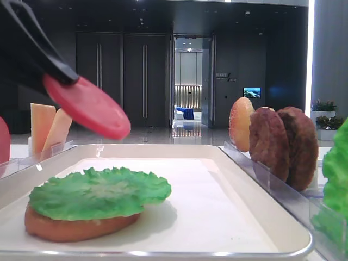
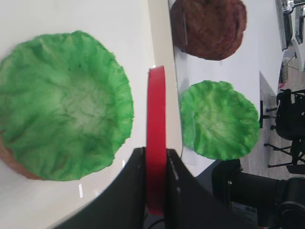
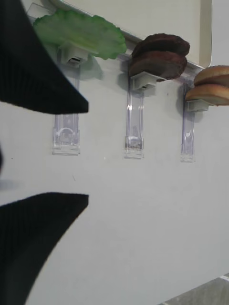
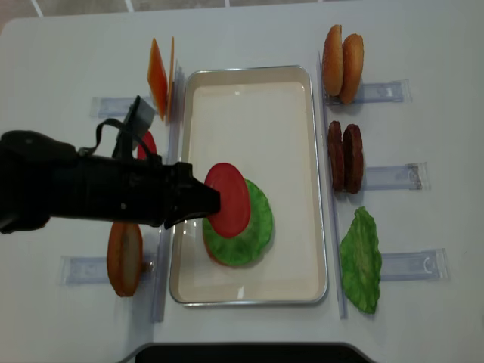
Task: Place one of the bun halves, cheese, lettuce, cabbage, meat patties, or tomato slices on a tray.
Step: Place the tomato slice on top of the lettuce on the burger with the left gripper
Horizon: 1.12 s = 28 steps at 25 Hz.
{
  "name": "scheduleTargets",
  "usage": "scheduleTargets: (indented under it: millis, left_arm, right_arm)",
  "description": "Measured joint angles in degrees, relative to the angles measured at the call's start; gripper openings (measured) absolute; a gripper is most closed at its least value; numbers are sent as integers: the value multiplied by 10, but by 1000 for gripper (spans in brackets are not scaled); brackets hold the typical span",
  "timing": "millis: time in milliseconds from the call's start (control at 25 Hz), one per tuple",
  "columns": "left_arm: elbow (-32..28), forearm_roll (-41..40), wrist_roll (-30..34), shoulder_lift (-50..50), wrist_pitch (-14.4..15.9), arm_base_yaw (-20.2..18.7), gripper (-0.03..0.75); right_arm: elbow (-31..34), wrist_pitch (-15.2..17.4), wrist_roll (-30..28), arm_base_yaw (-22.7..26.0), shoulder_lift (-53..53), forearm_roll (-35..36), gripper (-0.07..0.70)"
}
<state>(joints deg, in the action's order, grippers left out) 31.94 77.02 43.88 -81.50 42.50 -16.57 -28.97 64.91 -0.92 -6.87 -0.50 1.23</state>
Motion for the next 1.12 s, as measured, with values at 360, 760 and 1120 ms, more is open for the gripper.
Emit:
scheduleTargets:
  millis: [360, 760, 1120]
  left_arm:
    - [0, 38, 74, -70, 10, 0, 57]
    - [0, 70, 118, -91, 13, 0, 57]
    - [0, 72, 129, -91, 13, 0, 57]
  right_arm:
    - [0, 0, 0, 0, 0, 0, 360]
    - [0, 0, 0, 0, 0, 0, 360]
    - [0, 0, 0, 0, 0, 0, 360]
